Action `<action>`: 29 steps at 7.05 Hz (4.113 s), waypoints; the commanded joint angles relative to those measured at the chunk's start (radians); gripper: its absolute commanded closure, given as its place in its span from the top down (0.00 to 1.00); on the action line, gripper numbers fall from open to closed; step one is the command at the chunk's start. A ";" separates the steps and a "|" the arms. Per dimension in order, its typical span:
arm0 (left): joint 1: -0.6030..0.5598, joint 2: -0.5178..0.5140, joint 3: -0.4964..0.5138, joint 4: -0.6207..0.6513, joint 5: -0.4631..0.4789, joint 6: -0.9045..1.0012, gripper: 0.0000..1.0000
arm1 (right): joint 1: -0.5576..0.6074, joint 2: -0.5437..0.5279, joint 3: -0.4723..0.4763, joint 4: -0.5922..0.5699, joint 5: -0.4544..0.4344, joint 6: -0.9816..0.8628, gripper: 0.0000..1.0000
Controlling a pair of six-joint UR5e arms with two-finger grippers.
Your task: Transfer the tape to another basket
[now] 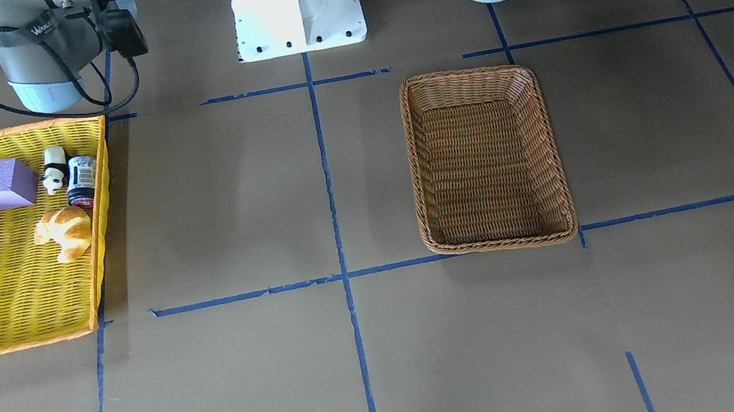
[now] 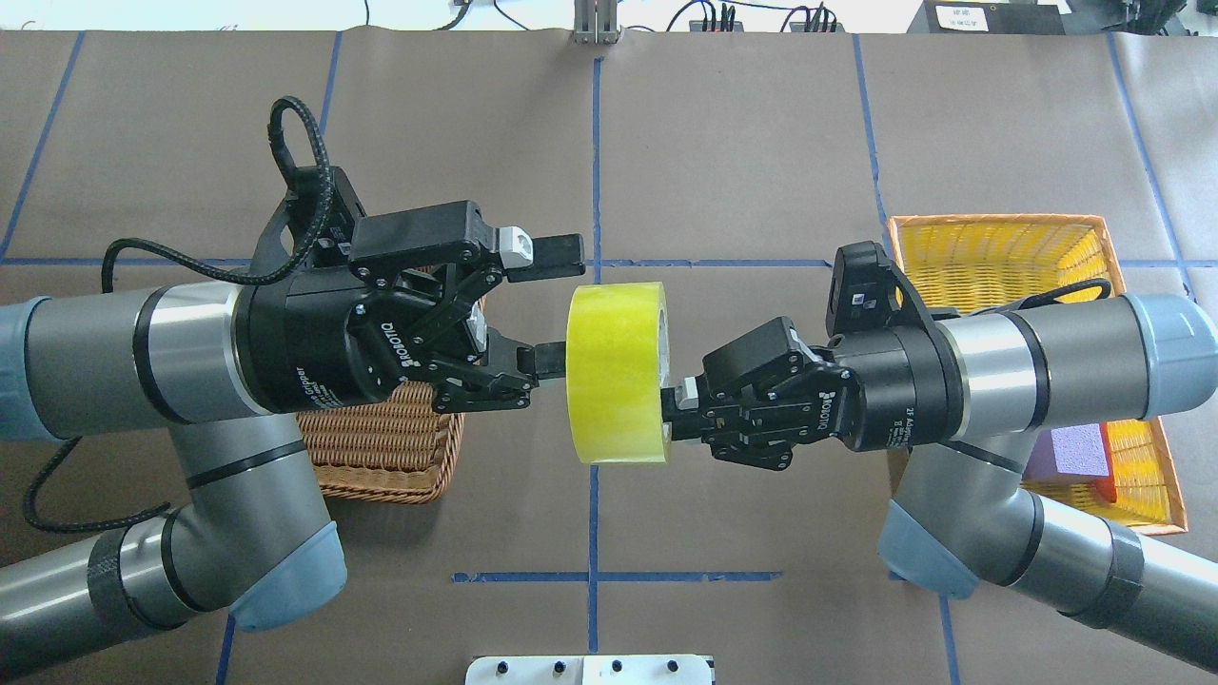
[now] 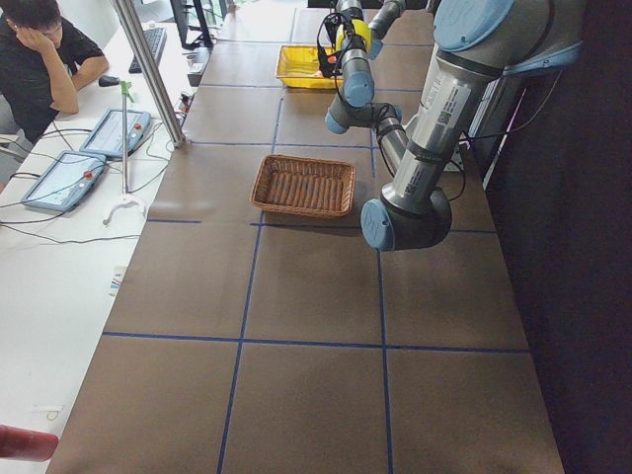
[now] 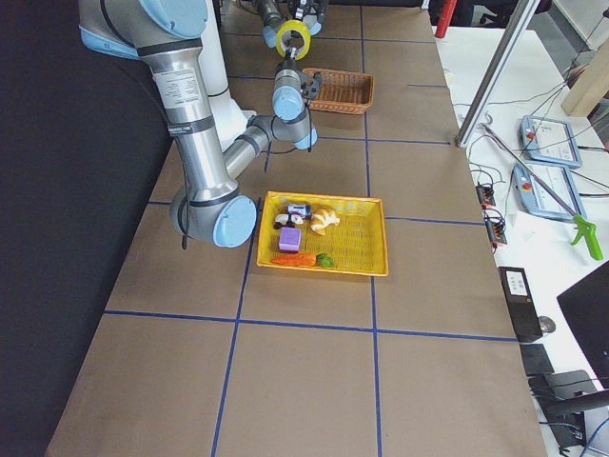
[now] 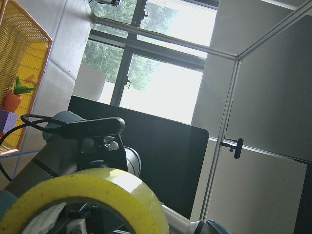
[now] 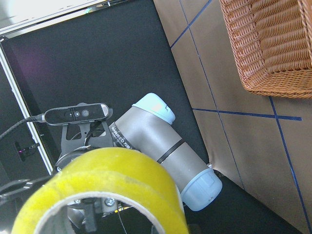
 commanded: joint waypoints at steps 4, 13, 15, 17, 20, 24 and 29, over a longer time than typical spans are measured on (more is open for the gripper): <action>0.007 0.014 0.000 -0.002 0.000 0.009 0.00 | -0.011 -0.006 0.003 -0.002 -0.018 0.000 1.00; -0.109 0.161 0.020 -0.028 -0.033 0.061 0.00 | 0.156 -0.145 0.005 -0.041 -0.004 -0.017 1.00; -0.228 0.163 0.086 0.141 -0.235 0.164 0.00 | 0.221 -0.234 0.008 -0.174 -0.002 -0.198 1.00; -0.312 0.161 0.054 0.521 -0.384 0.347 0.00 | 0.276 -0.296 0.005 -0.305 0.001 -0.337 1.00; -0.307 0.164 -0.022 0.964 -0.377 0.587 0.00 | 0.427 -0.325 0.012 -0.567 0.156 -0.634 1.00; -0.152 0.138 -0.138 1.500 -0.120 0.759 0.00 | 0.495 -0.331 0.020 -0.924 0.188 -1.096 1.00; -0.106 0.106 0.038 1.491 -0.018 0.811 0.00 | 0.580 -0.317 0.175 -1.546 0.186 -1.655 1.00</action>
